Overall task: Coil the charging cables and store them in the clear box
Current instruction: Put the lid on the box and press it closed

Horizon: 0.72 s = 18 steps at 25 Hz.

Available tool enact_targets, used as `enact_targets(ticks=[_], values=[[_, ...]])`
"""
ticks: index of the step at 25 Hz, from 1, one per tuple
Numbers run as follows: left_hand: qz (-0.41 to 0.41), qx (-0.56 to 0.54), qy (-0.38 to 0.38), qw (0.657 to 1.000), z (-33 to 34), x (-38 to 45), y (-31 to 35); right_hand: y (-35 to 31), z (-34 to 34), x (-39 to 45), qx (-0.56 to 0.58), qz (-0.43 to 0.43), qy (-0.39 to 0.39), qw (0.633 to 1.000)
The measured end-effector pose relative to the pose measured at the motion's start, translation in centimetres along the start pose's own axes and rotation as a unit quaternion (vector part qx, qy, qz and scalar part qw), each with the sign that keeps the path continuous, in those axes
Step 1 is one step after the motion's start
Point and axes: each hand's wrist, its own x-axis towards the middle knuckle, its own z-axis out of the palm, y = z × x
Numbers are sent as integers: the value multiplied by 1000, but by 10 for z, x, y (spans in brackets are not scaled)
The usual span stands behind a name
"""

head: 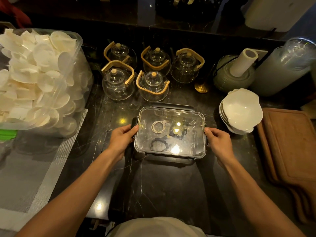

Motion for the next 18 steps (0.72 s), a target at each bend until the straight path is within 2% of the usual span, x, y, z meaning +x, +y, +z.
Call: enact_targets(ticks=[5, 8, 10, 13, 16, 18], values=[[25, 186, -31, 982, 5, 0, 5, -4, 5, 0, -14, -14, 0, 1000], [23, 230, -45, 972, 7, -2, 13, -13, 5, 1, -9, -21, 6, 1000], [48, 275, -23, 960, 11, -3, 17, -18, 5, 4, -25, -25, -5, 999], [160, 445, 18, 881, 23, -10, 16, -25, 5, 11, -169, -106, -20, 980], [240, 517, -47, 821, 40, -23, 8, -48, 19, 25, -292, -244, -58, 923], [254, 556, -69, 788, 44, -27, -2, -63, 34, 36, -353, -289, -110, 883]])
